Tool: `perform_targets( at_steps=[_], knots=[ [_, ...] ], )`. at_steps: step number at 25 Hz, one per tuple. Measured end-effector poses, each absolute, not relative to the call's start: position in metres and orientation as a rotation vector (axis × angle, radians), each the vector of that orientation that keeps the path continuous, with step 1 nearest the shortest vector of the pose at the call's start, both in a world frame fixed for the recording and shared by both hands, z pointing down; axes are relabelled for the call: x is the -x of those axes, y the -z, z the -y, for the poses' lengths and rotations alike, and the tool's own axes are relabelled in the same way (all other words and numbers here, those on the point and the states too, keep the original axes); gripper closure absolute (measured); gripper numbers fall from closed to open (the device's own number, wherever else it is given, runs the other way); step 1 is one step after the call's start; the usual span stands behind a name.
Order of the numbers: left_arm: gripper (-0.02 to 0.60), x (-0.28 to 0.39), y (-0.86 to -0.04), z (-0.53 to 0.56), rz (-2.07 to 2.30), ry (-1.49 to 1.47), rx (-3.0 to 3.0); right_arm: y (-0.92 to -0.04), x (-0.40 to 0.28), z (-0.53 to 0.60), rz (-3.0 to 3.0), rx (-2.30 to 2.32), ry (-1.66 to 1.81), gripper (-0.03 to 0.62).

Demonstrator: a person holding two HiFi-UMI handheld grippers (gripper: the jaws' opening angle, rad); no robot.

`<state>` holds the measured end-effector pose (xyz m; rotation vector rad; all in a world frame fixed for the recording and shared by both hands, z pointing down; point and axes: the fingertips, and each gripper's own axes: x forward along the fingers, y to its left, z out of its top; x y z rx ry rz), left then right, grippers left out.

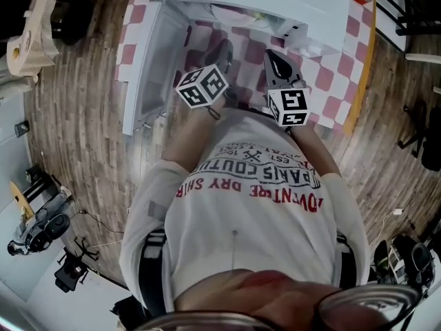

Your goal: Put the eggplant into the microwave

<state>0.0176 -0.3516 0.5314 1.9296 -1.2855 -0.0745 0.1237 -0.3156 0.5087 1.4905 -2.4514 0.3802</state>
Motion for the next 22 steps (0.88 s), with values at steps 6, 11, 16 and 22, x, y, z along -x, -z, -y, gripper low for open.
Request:
perform_targets(
  at_steps=[6,11,16,22],
  knots=[
    [0.554,-0.036,-0.478,0.331,1.34,-0.11,-2.365,-0.484,-0.137,0.31,2.44,-1.62,-0.328,0.569],
    [0.554,-0.041,-0.458,0.323,1.426,-0.199,-2.483,-0.469,-0.144,0.305,2.429,-1.681,-0.276,0.569],
    [0.554,-0.041,-0.453,0.319,1.428,-0.193,-2.491,-0.46,-0.15,0.301,2.404,-1.724,-0.237,0.569],
    [0.554,-0.036,-0.446,0.317,1.465,-0.177,-2.502,-0.454,-0.15,0.296,2.399,-1.734,-0.216,0.569]
  ],
)
